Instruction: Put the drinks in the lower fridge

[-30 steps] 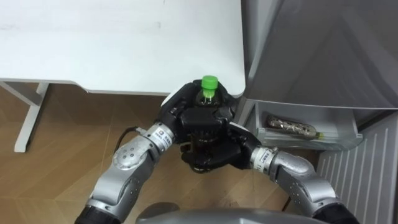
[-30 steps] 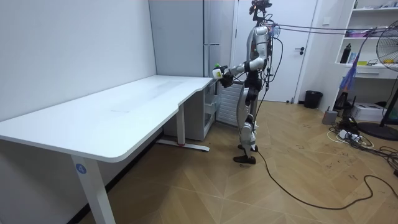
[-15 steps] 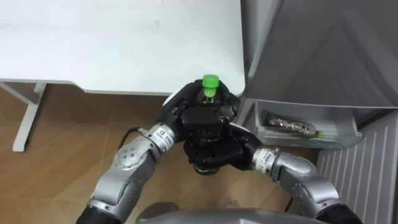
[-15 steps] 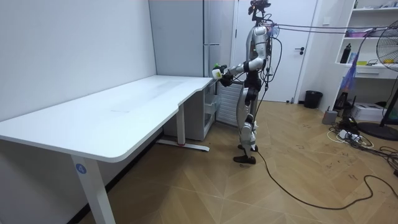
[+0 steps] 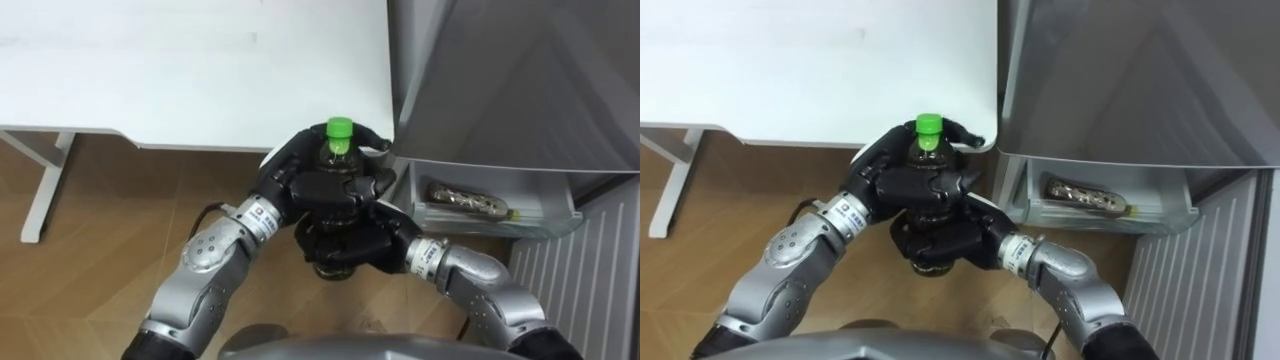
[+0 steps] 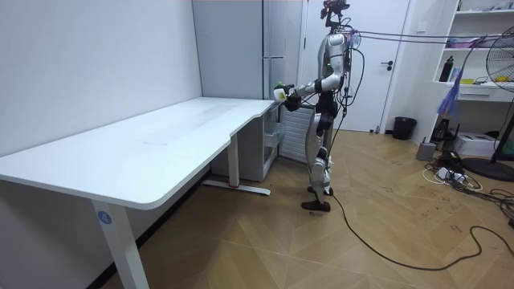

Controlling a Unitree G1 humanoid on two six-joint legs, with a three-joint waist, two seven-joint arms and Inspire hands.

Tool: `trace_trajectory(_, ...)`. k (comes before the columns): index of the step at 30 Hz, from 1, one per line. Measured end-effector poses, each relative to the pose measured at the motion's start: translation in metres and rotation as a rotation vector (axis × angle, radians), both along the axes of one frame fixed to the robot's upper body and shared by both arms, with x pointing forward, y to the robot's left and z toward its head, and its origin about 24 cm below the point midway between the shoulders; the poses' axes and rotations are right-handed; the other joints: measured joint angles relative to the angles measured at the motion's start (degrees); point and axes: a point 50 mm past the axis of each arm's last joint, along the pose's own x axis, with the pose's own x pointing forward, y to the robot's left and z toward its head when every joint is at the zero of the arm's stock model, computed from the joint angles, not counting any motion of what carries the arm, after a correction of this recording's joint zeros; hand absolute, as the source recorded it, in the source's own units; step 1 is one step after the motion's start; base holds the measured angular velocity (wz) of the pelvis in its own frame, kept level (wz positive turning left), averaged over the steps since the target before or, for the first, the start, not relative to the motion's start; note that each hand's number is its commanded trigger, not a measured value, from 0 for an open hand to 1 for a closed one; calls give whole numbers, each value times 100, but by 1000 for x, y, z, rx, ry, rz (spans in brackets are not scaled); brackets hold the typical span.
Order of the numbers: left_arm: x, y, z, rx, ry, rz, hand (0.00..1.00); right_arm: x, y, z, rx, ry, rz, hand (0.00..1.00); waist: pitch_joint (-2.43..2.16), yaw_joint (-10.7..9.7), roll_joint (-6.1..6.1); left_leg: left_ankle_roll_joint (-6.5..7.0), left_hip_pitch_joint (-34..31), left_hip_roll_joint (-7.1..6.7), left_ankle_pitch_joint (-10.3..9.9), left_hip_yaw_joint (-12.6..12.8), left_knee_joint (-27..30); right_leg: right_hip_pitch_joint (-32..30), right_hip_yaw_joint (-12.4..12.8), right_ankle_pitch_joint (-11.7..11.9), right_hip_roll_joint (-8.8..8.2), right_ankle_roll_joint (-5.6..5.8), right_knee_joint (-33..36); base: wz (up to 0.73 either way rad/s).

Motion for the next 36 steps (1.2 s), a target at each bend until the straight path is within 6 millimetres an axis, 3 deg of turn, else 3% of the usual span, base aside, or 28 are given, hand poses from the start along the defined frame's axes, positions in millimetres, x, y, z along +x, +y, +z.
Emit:
trace_trajectory(23,1,0,1,1,-7,24,0,-1,0,-1,22,21,-22,100,5,120,0,0,2,2,-1,14,-14,5,-14,0,0,0,-1,0)
trace_trajectory(30,6,2,13,-4,-68,78,0,0,4,0,66,25,-39,100,18,136,20,-1,12,7,-1,-10,-11,16,-139,0,-17,0,-15,0)
trace_trajectory(36,20,20,39,-19,-196,211,0,-11,-2,-6,62,69,-20,100,18,169,16,-1,21,5,-1,-15,-42,-8,-140,1,-20,-1,-9,-1)
